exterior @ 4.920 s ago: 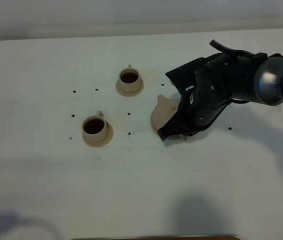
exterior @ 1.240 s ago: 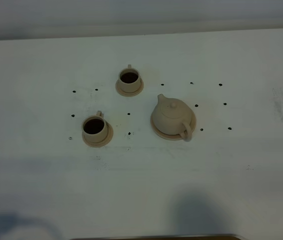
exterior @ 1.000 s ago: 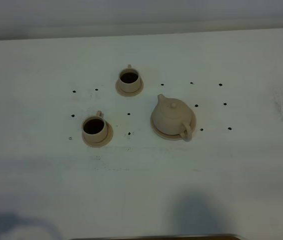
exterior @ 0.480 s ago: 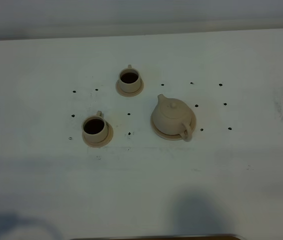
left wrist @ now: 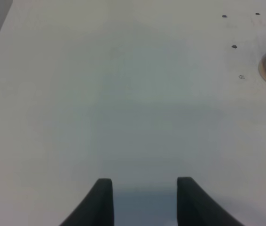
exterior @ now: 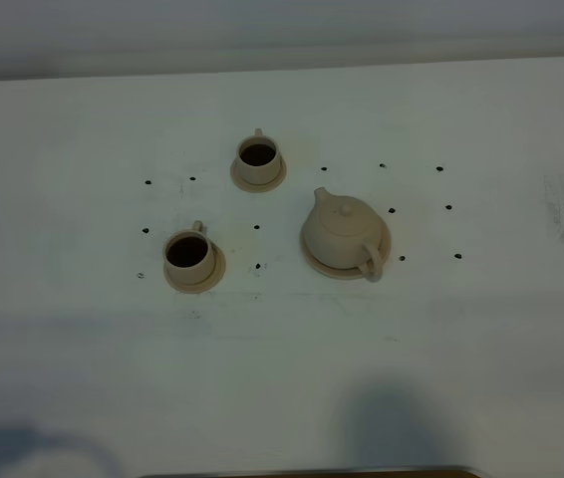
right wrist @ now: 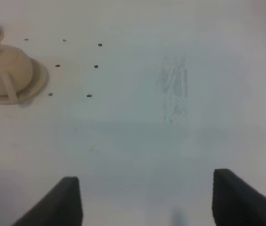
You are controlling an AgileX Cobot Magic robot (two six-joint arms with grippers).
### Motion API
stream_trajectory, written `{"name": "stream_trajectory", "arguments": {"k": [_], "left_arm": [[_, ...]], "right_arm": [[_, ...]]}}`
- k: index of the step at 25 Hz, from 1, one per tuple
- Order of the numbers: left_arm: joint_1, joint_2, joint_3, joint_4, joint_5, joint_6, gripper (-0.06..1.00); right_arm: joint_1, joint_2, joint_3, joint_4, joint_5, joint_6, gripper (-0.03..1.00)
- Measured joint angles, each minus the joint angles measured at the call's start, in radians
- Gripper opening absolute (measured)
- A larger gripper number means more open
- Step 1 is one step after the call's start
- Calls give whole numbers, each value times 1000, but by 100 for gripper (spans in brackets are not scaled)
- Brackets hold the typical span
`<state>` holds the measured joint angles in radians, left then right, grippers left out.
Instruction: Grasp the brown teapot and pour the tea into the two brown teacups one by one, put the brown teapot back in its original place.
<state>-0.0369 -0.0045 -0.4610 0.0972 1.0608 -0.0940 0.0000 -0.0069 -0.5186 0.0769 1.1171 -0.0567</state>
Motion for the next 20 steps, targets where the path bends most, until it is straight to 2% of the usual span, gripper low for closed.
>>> {"name": "stream_trajectory", "arguments": {"k": [20], "left_arm": [[0,0,0,0,0,0,31]], "right_arm": [[0,0,0,0,0,-4,59]]}}
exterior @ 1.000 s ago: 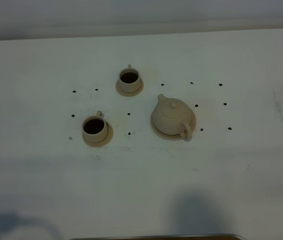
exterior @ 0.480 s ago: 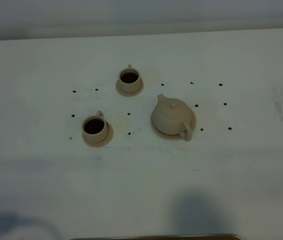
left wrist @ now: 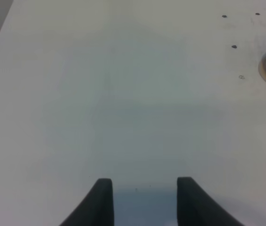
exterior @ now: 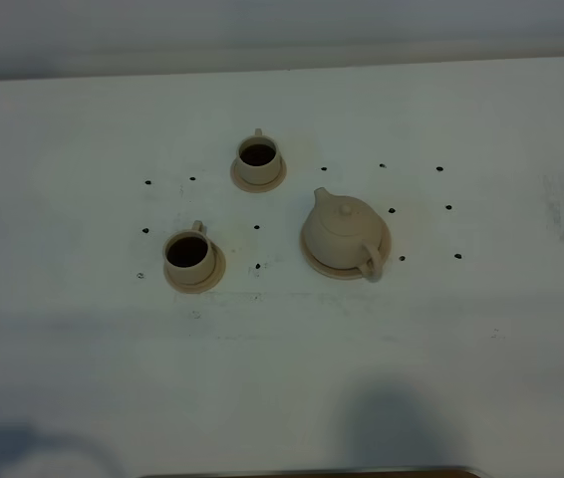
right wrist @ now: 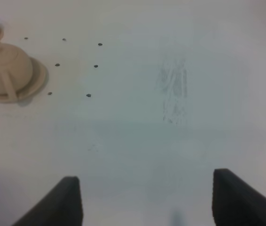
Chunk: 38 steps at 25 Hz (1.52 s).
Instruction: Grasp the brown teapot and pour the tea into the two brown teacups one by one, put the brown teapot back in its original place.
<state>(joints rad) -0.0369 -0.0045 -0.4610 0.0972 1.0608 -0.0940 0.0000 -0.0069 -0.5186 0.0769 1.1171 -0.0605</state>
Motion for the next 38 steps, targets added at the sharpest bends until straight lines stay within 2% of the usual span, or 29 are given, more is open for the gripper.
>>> {"name": "stream_trajectory", "arguments": {"k": [9,15,21,38], "left_arm": [[0,0,0,12,-1,0,31],[0,0,0,15,0,-47,31],[-3,0,0,-24,0,-52,31],[-3,0,0,-26,0,-51,31]], "right_arm": [[0,0,0,0,0,-1,59],[0,0,0,0,0,-1,59],[0,0,0,0,0,-1,58],[0,0,0,0,0,-1,58]]}}
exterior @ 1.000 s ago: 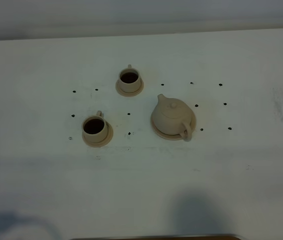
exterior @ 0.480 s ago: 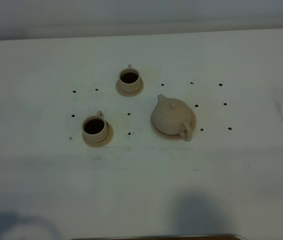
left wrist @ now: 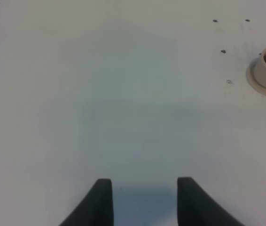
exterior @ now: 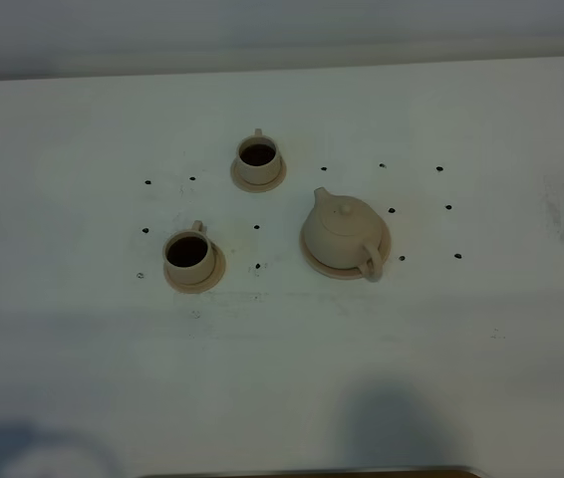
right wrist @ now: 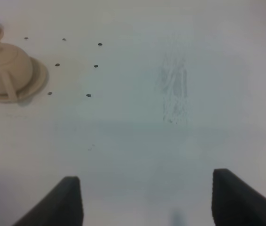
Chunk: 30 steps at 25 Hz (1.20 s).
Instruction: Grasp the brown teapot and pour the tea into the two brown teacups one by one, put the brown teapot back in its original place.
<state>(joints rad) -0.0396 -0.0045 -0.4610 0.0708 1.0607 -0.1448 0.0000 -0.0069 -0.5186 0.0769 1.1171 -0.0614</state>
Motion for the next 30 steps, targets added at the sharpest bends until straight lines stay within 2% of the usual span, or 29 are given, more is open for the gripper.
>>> {"name": "stream_trajectory", "arguments": {"k": [30], "left_arm": [[0,0,0,0,0,1,31]], "right_arm": [[0,0,0,0,0,0,58]]}}
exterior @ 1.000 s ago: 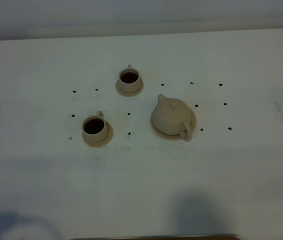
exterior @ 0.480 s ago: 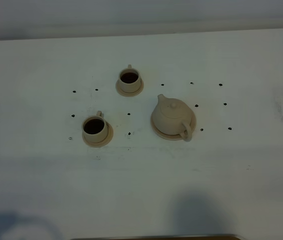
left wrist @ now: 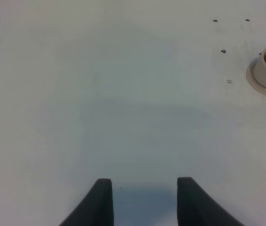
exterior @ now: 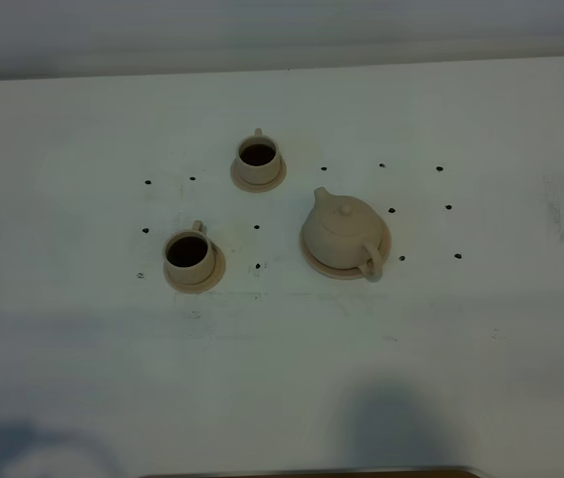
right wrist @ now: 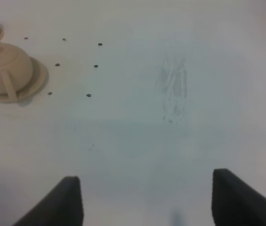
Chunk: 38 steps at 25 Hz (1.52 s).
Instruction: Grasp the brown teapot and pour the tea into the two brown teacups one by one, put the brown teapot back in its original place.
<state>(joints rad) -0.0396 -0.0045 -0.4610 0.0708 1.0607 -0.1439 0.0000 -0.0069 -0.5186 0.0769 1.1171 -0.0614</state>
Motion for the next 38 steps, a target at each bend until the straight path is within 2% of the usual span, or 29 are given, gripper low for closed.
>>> {"name": "stream_trajectory", "arguments": {"k": [38], "left_arm": [[0,0,0,0,0,0,31]], "right_arm": [[0,0,0,0,0,0,58]]}}
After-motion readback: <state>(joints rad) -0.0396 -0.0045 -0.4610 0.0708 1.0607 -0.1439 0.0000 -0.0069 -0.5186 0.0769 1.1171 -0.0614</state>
